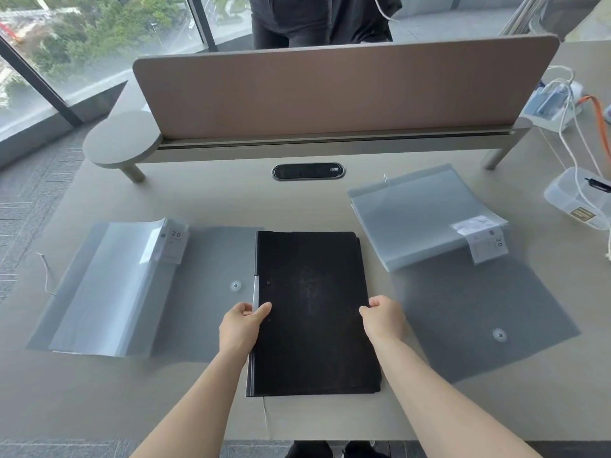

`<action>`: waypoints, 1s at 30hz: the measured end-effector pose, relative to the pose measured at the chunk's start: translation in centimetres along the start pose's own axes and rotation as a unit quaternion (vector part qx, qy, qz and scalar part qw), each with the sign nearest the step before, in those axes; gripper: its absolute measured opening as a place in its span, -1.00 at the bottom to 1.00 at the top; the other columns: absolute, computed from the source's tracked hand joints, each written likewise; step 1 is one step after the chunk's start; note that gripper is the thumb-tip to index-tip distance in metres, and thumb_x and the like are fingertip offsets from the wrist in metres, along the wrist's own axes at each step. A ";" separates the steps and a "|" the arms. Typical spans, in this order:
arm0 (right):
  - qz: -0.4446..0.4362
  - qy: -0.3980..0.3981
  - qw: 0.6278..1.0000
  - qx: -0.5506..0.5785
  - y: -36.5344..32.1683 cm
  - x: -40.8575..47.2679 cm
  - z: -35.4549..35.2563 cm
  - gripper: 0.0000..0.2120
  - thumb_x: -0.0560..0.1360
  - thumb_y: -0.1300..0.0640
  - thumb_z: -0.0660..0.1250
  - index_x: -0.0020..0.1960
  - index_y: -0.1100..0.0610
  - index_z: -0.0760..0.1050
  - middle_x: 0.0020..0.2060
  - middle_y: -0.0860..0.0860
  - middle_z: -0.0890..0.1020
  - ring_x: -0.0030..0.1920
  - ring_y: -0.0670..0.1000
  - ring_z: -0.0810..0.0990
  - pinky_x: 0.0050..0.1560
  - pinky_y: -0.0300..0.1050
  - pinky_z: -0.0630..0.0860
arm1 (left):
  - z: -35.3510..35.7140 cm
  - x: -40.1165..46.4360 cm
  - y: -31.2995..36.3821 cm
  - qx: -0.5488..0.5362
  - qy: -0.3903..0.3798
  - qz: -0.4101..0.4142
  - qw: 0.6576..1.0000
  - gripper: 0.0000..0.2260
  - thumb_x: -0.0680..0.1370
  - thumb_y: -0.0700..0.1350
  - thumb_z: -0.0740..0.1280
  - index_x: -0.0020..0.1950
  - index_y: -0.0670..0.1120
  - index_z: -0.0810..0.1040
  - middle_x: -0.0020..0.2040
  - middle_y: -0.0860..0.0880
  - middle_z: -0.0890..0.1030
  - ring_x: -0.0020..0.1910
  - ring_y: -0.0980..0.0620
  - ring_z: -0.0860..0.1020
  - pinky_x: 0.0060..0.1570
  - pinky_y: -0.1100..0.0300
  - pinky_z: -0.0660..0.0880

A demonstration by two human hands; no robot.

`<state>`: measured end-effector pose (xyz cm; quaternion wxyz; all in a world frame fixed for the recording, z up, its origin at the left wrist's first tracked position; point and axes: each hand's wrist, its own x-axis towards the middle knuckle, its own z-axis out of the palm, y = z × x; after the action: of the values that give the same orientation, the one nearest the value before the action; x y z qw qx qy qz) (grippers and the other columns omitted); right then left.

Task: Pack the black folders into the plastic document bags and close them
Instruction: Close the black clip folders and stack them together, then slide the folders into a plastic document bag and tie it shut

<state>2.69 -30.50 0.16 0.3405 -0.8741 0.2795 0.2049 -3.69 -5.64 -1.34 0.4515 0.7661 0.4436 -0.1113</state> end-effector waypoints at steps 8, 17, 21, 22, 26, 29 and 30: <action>-0.012 0.010 1.000 -0.025 0.2 0.2 0.2 -0.75 0.49 0.10 0.35 0.14 0.11 0.58 0.05 0.02 0.67 -0.01 0.09 0.59 -0.13 -0.18 0.35 | -0.2 -0.3 0.2 0.000 -0.006 0.001 1.000 -0.53 0.45 0.20 0.42 0.14 -0.13 0.55 0.03 -0.07 0.64 0.02 -0.09 0.60 -0.02 0.06 0.50; -0.064 0.010 0.995 -0.076 0.9 0.1 0.2 -0.71 0.50 0.08 0.34 0.21 0.09 0.51 0.12 0.00 0.61 0.08 0.07 0.58 -0.14 -0.17 0.39 | -0.2 -0.7 1.0 0.020 -0.016 0.022 0.999 -0.61 0.51 0.15 0.36 0.16 -0.11 0.51 0.02 -0.05 0.62 -0.01 -0.06 0.60 0.01 0.04 0.53; -0.069 0.011 0.996 -0.057 1.3 0.1 -0.2 -0.73 0.52 0.07 0.31 0.20 0.09 0.52 0.13 0.00 0.62 0.09 0.08 0.59 -0.10 -0.16 0.42 | -0.6 -0.7 2.2 0.012 0.023 0.048 0.999 -0.52 0.53 0.11 0.32 0.38 -0.09 0.42 0.19 -0.05 0.57 0.14 -0.07 0.56 0.16 -0.01 0.49; -0.069 0.014 0.996 -0.054 1.4 0.1 -0.4 -0.76 0.53 0.08 0.29 0.18 0.09 0.53 0.11 0.01 0.63 0.07 0.08 0.59 -0.10 -0.16 0.43 | -0.8 -0.7 2.6 0.012 0.046 0.065 0.997 -0.53 0.53 0.09 0.32 0.39 -0.08 0.42 0.23 -0.06 0.55 0.17 -0.07 0.54 0.16 -0.02 0.49; -0.076 0.029 0.996 -0.035 1.4 0.0 -1.5 -0.80 0.57 0.16 0.20 0.07 0.11 0.58 0.02 0.03 0.66 -0.08 0.03 0.54 -0.12 -0.16 0.44 | -0.7 -0.7 5.3 0.020 0.088 0.148 0.985 -0.64 0.56 0.00 0.30 0.33 -0.06 0.47 0.30 -0.06 0.49 0.31 -0.06 0.43 0.11 0.01 0.44; -0.075 0.046 0.996 -0.004 1.4 0.3 -2.7 -0.80 0.57 0.15 0.19 0.00 0.08 0.59 -0.04 0.01 0.67 -0.06 0.05 0.58 -0.10 -0.11 0.51 | 0.3 -0.3 7.8 0.038 0.063 0.215 0.974 -0.68 0.56 -0.05 0.30 0.30 -0.05 0.50 0.24 -0.05 0.50 0.31 -0.04 0.41 0.11 0.05 0.41; -0.075 0.049 0.996 0.006 1.3 0.5 -3.0 -0.80 0.58 0.14 0.19 0.00 0.08 0.60 -0.04 0.00 0.67 -0.05 0.05 0.59 -0.10 -0.11 0.51 | 0.6 -0.2 8.5 0.043 0.056 0.233 0.970 -0.69 0.56 -0.06 0.30 0.30 -0.05 0.51 0.22 -0.04 0.51 0.29 -0.04 0.42 0.12 0.07 0.42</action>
<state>2.74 -33.62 1.33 0.3465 -0.8993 0.2307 0.1342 2.93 -7.91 3.53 0.4064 0.8719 0.2725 0.0206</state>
